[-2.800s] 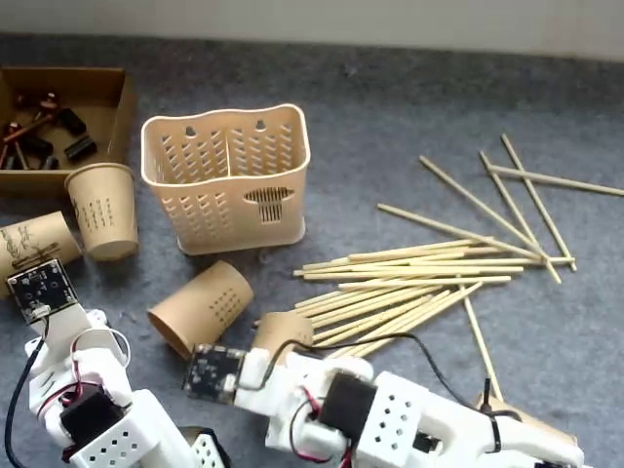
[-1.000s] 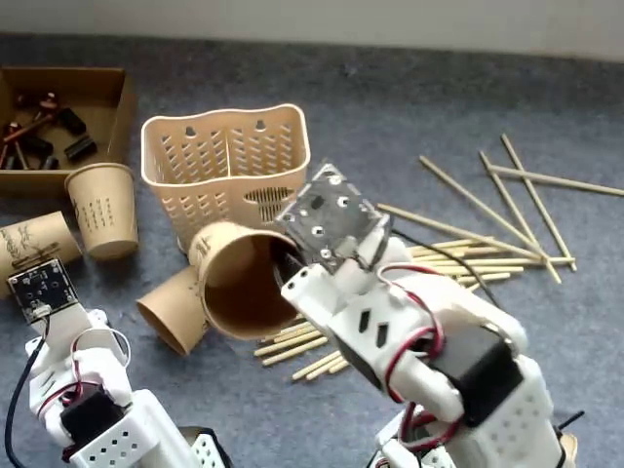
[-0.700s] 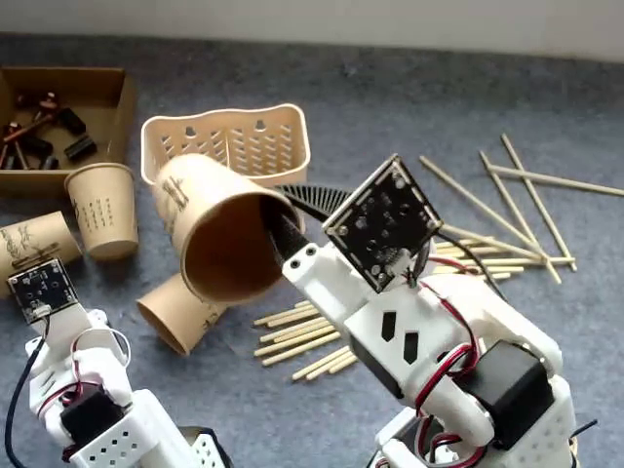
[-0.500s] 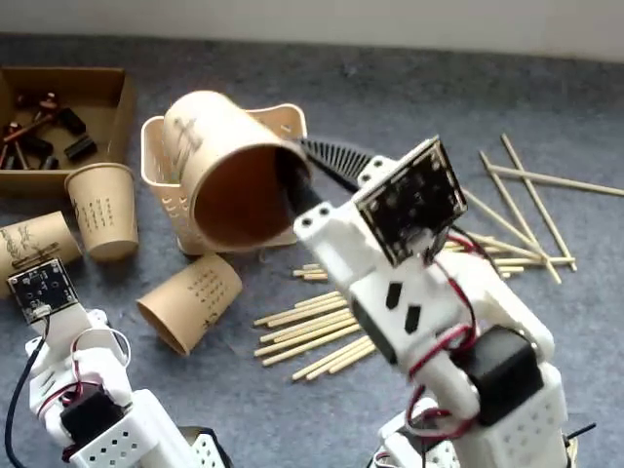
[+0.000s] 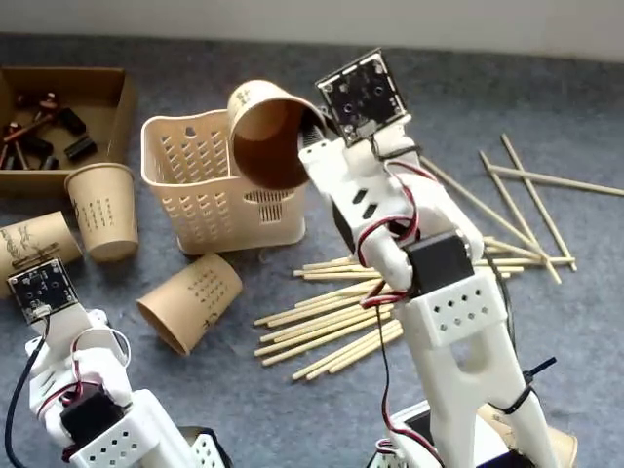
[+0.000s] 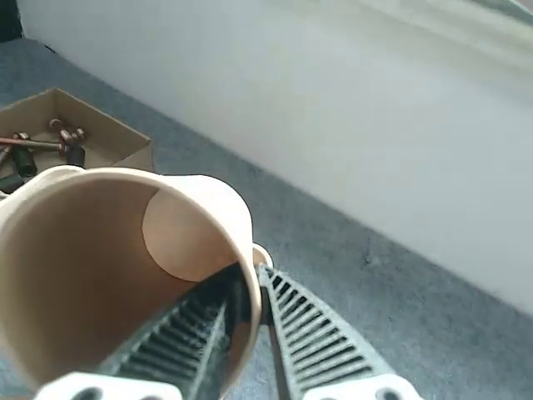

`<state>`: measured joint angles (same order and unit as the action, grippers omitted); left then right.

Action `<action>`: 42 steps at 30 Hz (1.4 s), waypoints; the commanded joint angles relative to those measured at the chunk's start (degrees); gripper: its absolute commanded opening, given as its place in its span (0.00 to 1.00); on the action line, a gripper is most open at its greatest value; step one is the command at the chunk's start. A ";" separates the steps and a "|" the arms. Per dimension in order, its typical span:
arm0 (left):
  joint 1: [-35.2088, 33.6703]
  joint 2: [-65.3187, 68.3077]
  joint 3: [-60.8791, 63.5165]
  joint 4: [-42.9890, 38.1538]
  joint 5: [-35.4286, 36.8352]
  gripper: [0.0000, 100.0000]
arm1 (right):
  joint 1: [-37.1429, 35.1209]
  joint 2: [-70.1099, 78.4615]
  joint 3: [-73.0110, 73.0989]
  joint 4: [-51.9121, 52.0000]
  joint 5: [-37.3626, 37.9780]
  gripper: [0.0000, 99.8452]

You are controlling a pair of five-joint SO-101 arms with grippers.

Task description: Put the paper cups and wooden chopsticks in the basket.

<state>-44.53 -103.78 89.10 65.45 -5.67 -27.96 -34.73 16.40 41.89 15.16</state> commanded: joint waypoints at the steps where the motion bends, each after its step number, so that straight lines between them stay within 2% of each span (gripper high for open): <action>1: 1.80 0.13 -0.57 -1.32 0.35 0.07 | 1.01 0.40 -0.31 -1.63 0.18 0.01; 19: 1.80 0.13 -0.57 -1.32 0.35 0.07 | 1.10 0.66 4.79 -1.71 0.26 0.01; 21: 1.80 0.13 -0.57 -1.32 0.35 0.07 | 1.10 0.13 4.62 -1.71 0.26 0.03; 26: 1.80 0.13 -0.48 -1.32 0.35 0.07 | 1.10 0.40 4.53 -1.80 0.18 0.20; 28: 1.80 0.13 -0.48 -1.32 0.35 0.07 | 0.84 0.66 4.44 -1.98 0.18 0.23; 37: 1.80 0.13 -0.48 -1.32 0.35 0.07 | -0.22 -0.31 4.44 -3.21 0.18 0.23; 42: 1.80 0.13 -0.48 -1.32 0.35 0.07 | -0.13 -7.34 4.79 -0.04 0.44 0.23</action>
<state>-44.53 -103.78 89.10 65.45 -5.67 -27.60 -37.19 21.67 40.57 15.08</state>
